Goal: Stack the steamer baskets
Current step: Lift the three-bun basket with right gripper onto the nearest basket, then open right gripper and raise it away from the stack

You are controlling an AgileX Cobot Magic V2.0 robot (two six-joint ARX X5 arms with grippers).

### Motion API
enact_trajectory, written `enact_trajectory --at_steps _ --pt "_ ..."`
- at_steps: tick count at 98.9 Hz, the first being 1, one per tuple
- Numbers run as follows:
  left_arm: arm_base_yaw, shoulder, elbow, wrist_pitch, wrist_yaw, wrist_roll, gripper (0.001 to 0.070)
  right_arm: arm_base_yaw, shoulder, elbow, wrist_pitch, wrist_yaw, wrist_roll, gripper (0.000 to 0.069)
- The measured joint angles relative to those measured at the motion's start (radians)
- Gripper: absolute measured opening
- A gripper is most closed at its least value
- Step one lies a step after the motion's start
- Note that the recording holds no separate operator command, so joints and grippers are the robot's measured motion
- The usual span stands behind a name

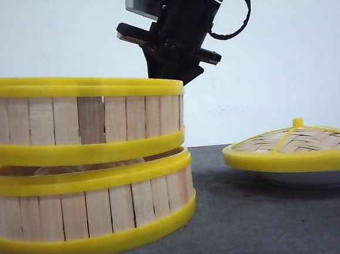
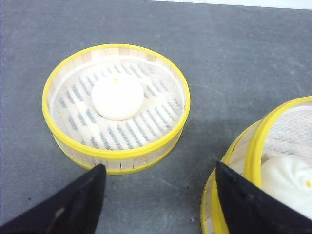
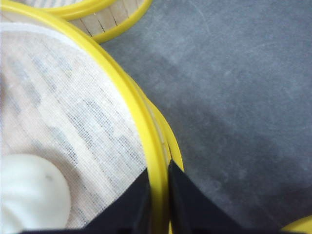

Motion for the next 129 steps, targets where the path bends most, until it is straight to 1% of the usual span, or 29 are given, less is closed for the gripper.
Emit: enact_trajectory --at_steps 18,19,55,59,63,64,65,72,76,80,88,102,113,124,129 --pt "0.000 0.000 0.000 0.000 0.000 0.000 0.0432 0.000 0.029 0.000 -0.003 0.002 0.000 0.0026" --pt "0.000 0.000 0.000 0.000 0.000 0.001 0.0432 -0.001 0.049 0.000 0.011 0.055 0.002 0.0024" --pt "0.000 0.000 0.000 0.000 0.000 0.004 0.0432 -0.005 0.050 0.000 0.010 0.061 0.002 0.0027" --pt "0.000 0.000 0.000 0.000 0.000 0.004 0.0432 -0.005 0.050 0.000 0.010 0.061 0.003 0.0047" --pt "0.000 0.000 0.000 0.000 0.000 0.004 0.0432 -0.005 0.050 0.000 0.014 0.062 0.005 0.0090" --pt "0.000 0.000 0.000 0.000 0.000 0.004 0.0432 -0.005 0.050 0.000 0.016 0.063 0.005 0.0103" --pt "0.000 0.000 0.000 0.000 0.000 0.004 0.0432 -0.006 0.050 0.000 0.021 0.063 0.006 0.0154" --pt "0.000 0.000 0.000 0.000 0.000 0.004 0.0432 -0.006 0.050 0.000 0.024 0.064 0.007 0.0247" --pt "0.000 0.000 0.000 0.000 0.000 0.004 0.0432 -0.006 0.050 0.000 0.027 0.064 0.008 0.0283" --pt "0.000 0.000 0.000 0.000 0.000 0.004 0.0432 -0.008 0.050 0.000 0.036 0.064 0.008 0.0306" --pt "0.000 0.000 0.000 0.000 0.000 0.004 0.0432 -0.011 0.050 0.002 0.053 0.064 0.009 0.0326" --pt "0.000 0.000 0.000 0.002 0.000 0.004 0.0432 -0.022 0.041 0.003 0.049 0.064 0.009 0.0333" --pt "0.000 0.000 0.000 0.004 -0.002 0.003 0.0432 -0.032 -0.014 0.003 0.017 0.061 0.009 0.0333" --pt "0.009 0.024 0.000 0.026 -0.045 0.002 0.0432 -0.050 -0.106 0.003 -0.042 0.016 0.008 0.0333" --pt "0.024 0.048 0.000 0.043 -0.054 0.000 0.0432 -0.060 -0.153 0.004 -0.075 0.005 0.005 0.0333"
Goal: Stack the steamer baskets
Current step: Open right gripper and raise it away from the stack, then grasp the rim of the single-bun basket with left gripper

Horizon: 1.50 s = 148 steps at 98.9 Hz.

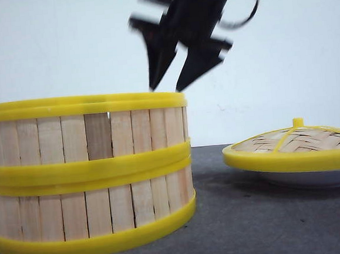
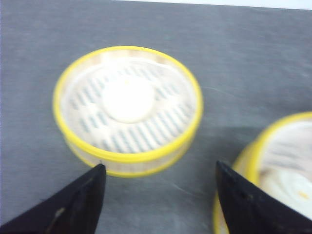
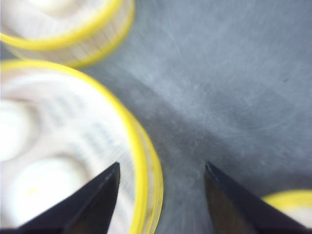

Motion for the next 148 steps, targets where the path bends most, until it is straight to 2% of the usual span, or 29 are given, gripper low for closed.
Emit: enact_trajectory --at_steps 19,36,50,71,110,116,134,148 --pt "0.075 0.147 0.029 0.042 -0.008 -0.001 0.0432 -0.056 -0.172 0.004 -0.177 0.015 -0.031 0.0333" --pt "0.144 0.315 0.091 0.092 -0.008 -0.001 0.0432 -0.146 -0.282 0.004 -0.327 0.109 -0.066 0.0333" --pt "0.186 0.455 0.126 0.105 -0.011 -0.005 0.0432 -0.232 -0.324 0.004 -0.418 0.138 -0.076 0.0333" --pt "0.224 0.618 0.182 0.151 -0.013 -0.008 0.0432 -0.311 -0.414 -0.038 -0.425 0.138 -0.079 0.0333" --pt "0.228 0.842 0.268 0.198 -0.013 -0.028 0.0426 -0.340 -0.504 -0.213 -0.425 0.138 -0.076 0.0333" --pt "0.229 0.865 0.279 0.199 -0.013 -0.032 0.0402 -0.340 -0.504 -0.224 -0.426 0.138 -0.075 0.0333" --pt "0.230 0.917 0.307 0.202 -0.013 -0.035 0.0271 -0.340 -0.504 -0.227 -0.414 0.138 -0.074 0.0333" --pt "0.230 0.932 0.309 0.208 -0.015 -0.050 0.0120 -0.340 -0.504 -0.227 -0.410 0.138 -0.074 0.0333"
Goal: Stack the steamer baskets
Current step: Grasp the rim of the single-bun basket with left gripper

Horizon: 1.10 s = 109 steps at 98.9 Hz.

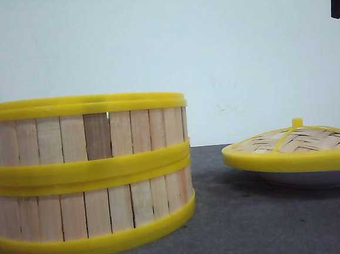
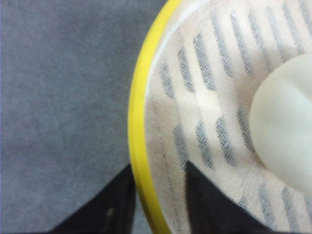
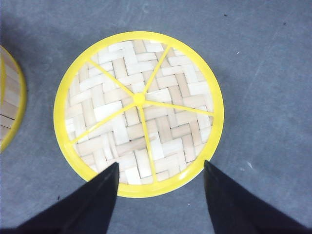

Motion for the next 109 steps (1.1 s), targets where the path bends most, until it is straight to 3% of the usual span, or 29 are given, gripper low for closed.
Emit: enact_trajectory --at_steps 15,30,51,77,109 --pt "0.002 0.000 0.006 -0.003 0.002 -0.006 0.0034 0.000 0.000 0.000 0.000 0.000 0.003 0.0333" --pt "0.006 0.005 0.060 -0.065 0.001 0.000 0.0026 -0.001 0.000 0.000 0.003 0.000 0.006 0.0333" --pt "0.008 0.006 0.235 -0.233 0.008 0.060 0.0026 -0.025 -0.002 -0.002 0.024 -0.001 0.006 0.0333" --pt "0.008 -0.025 0.482 -0.436 0.116 0.118 0.0026 -0.080 -0.019 -0.066 0.052 -0.034 0.000 0.0333" --pt "0.003 -0.253 0.512 -0.629 0.299 0.152 0.0026 -0.105 -0.019 -0.066 0.061 -0.078 -0.033 0.0333"
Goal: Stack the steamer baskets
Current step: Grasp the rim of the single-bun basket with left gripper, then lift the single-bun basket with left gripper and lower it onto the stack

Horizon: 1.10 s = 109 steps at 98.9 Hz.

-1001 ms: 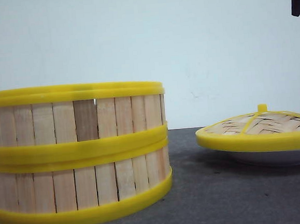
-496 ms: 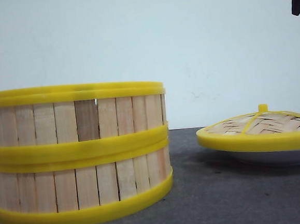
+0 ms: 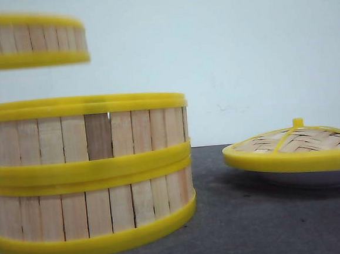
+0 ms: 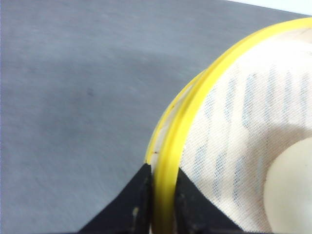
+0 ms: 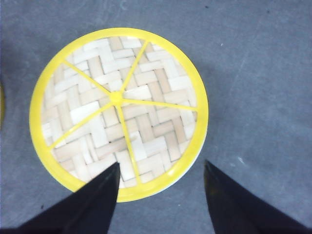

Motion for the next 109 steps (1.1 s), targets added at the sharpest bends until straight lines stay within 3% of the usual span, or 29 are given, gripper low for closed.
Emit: enact_trajectory --at_steps 14,50,62,95,96,109 --pt "-0.027 -0.077 0.000 -0.106 0.038 0.037 0.0026 0.000 0.000 0.000 0.010 -0.035 -0.003 0.0333" --pt "-0.182 -0.185 -0.019 -0.228 0.039 0.081 0.0026 0.000 0.000 0.000 0.014 -0.052 -0.005 0.0333" --pt "-0.236 -0.212 -0.098 -0.210 0.016 0.082 0.0026 0.000 0.000 0.000 0.015 -0.052 -0.005 0.0333" --pt "-0.349 -0.229 -0.309 -0.076 0.012 0.068 0.0026 0.000 0.000 0.000 0.018 -0.053 -0.005 0.0333" --pt "-0.401 -0.196 -0.337 0.020 0.012 0.027 0.0026 0.000 0.000 0.000 0.018 -0.053 -0.005 0.0333" --pt "-0.420 -0.163 -0.337 0.029 -0.007 0.019 0.0026 -0.001 0.000 0.000 0.018 -0.053 -0.005 0.0333"
